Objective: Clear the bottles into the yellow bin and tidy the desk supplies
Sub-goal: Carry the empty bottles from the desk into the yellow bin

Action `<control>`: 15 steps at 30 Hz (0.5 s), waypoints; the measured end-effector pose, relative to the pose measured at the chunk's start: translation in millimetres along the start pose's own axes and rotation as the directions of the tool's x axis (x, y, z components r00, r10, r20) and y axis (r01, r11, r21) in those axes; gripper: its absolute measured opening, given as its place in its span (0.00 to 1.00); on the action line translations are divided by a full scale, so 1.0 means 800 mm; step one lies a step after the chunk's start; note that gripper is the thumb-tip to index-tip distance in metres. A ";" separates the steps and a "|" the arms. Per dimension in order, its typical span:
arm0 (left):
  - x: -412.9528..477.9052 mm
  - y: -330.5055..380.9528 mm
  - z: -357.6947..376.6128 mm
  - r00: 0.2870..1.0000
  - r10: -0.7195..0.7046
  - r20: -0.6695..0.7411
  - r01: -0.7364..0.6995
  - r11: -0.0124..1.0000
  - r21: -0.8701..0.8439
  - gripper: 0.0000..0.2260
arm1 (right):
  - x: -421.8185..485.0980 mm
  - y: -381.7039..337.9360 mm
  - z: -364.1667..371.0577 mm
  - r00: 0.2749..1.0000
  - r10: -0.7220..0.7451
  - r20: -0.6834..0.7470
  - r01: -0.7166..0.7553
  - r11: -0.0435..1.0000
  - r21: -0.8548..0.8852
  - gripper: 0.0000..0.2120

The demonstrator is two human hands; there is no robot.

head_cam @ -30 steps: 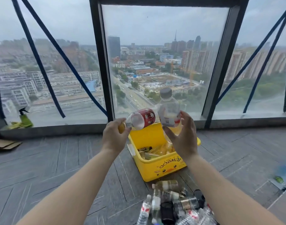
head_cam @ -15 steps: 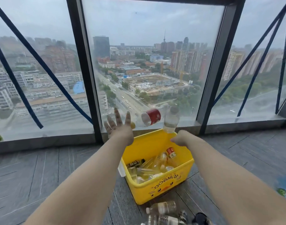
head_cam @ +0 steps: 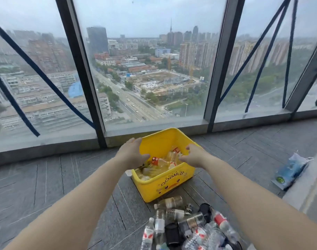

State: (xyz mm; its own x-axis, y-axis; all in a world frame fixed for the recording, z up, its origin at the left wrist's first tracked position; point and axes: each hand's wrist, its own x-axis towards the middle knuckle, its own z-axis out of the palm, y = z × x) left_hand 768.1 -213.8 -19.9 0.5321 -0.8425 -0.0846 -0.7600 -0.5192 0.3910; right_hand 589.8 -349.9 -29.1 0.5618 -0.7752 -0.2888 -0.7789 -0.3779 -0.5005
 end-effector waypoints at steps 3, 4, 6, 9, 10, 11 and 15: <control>-0.083 0.041 -0.007 0.991 0.122 -0.056 -0.127 0.986 -0.103 0.30 | -0.091 0.018 -0.021 0.985 -0.076 -0.155 0.079 0.997 0.015 0.32; -0.114 0.058 -0.009 0.985 0.151 -0.079 -0.160 0.979 -0.128 0.29 | -0.128 0.025 -0.029 0.974 -0.097 -0.206 0.102 0.995 0.016 0.31; -0.176 0.095 -0.018 0.971 0.196 -0.134 -0.215 0.965 -0.150 0.27 | -0.203 0.043 -0.047 0.945 -0.127 -0.301 0.133 0.991 0.001 0.30; -0.277 0.167 -0.028 0.930 0.299 -0.216 -0.339 0.922 -0.186 0.24 | -0.336 0.084 -0.080 0.901 -0.130 -0.413 0.150 0.989 0.014 0.28; -0.309 0.191 -0.027 0.915 0.328 -0.236 -0.377 0.902 -0.208 0.24 | -0.377 0.101 -0.089 0.887 -0.123 -0.445 0.147 0.989 0.020 0.28; -0.340 0.213 -0.022 0.903 0.357 -0.238 -0.409 0.885 -0.223 0.23 | -0.417 0.120 -0.096 0.876 -0.111 -0.469 0.136 0.991 0.018 0.28; -0.440 0.299 0.014 0.872 0.458 -0.172 -0.488 0.842 -0.231 0.23 | -0.556 0.202 -0.121 0.845 -0.055 -0.533 0.048 0.998 -0.028 0.30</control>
State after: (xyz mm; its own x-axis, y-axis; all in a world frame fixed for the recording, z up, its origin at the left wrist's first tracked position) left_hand 395.0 -43.0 93.4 0.1803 -0.9479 0.2628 -0.8129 0.0068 0.5824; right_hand 186.9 -114.9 97.6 0.3689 -0.9035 0.2183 -0.7586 -0.4284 -0.4909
